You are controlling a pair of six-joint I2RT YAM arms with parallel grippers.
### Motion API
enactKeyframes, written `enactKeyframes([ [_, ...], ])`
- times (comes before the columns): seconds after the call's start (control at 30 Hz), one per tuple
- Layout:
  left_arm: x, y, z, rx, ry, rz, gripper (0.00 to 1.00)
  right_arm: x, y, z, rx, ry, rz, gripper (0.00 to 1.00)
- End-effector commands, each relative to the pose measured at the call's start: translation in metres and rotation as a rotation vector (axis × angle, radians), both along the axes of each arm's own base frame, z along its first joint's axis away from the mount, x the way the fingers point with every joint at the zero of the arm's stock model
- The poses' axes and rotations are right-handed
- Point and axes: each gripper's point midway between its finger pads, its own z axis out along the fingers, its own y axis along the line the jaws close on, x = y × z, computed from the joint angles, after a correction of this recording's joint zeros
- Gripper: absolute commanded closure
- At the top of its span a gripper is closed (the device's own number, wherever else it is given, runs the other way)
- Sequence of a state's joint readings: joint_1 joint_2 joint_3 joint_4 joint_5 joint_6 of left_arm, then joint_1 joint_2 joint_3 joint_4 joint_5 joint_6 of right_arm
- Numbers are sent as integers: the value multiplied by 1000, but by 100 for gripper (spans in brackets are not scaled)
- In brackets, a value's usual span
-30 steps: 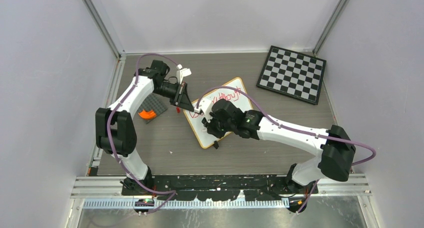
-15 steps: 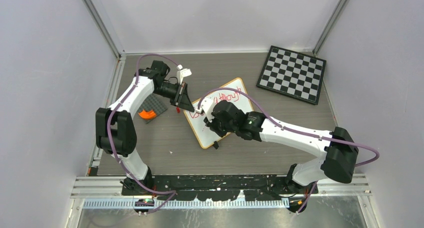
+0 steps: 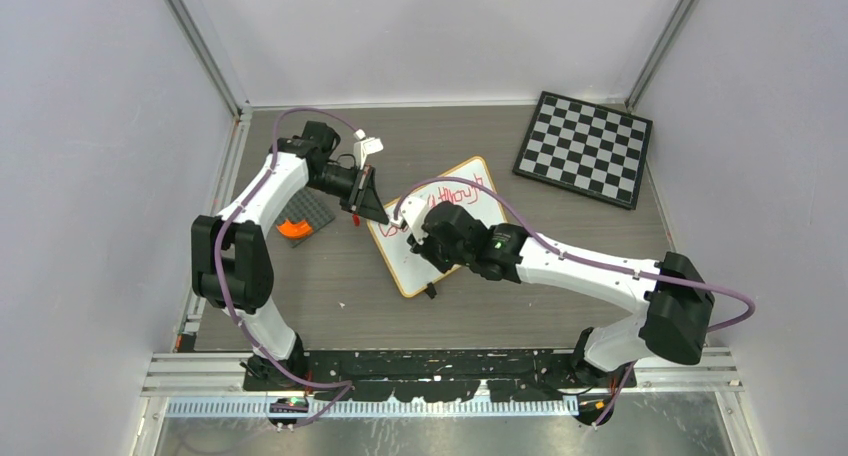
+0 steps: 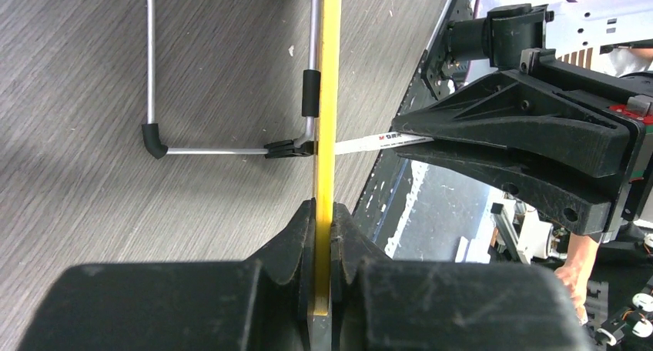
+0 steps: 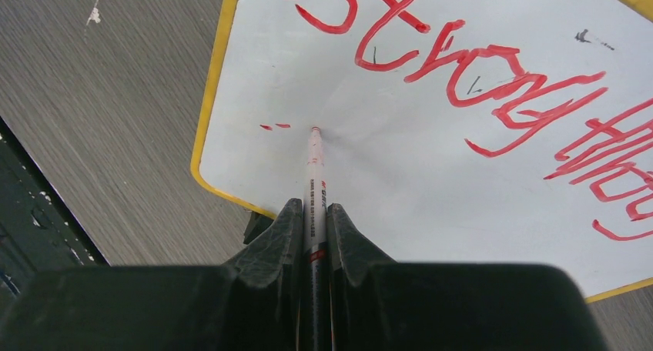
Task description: Write a sentence on the whiteboard
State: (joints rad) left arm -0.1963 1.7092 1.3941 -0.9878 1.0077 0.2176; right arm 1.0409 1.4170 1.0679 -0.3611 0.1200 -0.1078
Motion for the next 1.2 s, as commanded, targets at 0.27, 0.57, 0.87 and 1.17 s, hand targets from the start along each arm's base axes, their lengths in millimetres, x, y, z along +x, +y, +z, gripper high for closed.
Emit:
enactKeyframes([
  [0.27,4,4,-6,33,-13,20,100,-3,18,4,36,-7,76,100],
  [0.57,5,4,-6,36,-13,20,100,-2,-2,-13,-41,-26,56,100],
  [0.87,6,5,-6,40,-15,21,100,-7,-11,-25,-83,13,41,100],
  [1.17,5,5,-5,43,-20,20,100,-19,11,-16,-25,53,100,100],
])
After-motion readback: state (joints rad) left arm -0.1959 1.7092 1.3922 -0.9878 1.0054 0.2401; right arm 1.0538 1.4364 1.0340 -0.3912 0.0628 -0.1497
